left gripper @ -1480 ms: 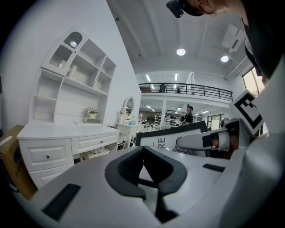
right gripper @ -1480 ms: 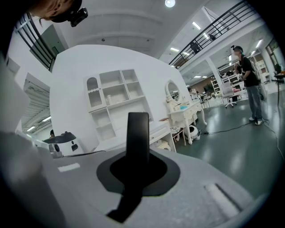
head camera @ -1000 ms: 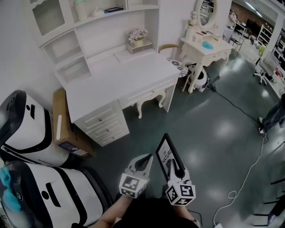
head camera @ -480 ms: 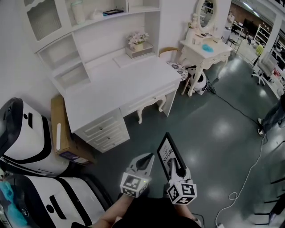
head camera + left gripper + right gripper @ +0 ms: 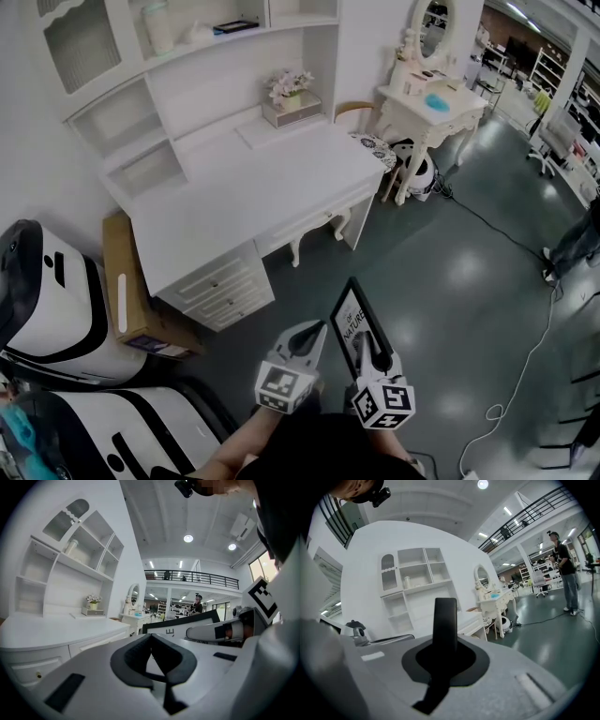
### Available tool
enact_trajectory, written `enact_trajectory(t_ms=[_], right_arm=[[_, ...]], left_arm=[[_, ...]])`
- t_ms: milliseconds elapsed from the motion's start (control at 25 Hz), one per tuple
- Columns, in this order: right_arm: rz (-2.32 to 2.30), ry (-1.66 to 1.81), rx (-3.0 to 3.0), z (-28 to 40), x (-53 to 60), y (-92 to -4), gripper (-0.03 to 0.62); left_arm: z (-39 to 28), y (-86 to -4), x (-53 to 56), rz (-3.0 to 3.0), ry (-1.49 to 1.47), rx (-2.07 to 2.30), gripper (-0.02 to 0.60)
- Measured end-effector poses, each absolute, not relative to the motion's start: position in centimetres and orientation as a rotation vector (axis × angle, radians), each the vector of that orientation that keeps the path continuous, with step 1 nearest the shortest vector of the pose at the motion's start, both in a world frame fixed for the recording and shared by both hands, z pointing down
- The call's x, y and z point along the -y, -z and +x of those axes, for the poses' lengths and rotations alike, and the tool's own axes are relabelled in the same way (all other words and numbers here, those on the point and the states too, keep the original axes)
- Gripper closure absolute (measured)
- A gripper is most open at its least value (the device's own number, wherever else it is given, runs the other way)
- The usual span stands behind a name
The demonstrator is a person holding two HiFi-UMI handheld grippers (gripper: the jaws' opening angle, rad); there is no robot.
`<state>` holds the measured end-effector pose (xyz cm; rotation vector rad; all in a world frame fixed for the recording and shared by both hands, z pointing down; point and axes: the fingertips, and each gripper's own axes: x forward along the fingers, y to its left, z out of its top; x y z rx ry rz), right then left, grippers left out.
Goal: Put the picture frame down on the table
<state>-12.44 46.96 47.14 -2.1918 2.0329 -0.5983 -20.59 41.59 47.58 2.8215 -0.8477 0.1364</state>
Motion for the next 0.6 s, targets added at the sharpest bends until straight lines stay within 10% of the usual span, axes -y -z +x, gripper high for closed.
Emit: enact_trajectory(t_ms=[600], right_arm=[[-2.228,0.575,-1.989,-11.3,-44.4,-47.2,0.580]], left_arm=[[-19.9,-47.9,-38.3,2.835,-0.136,0.822,0.569]])
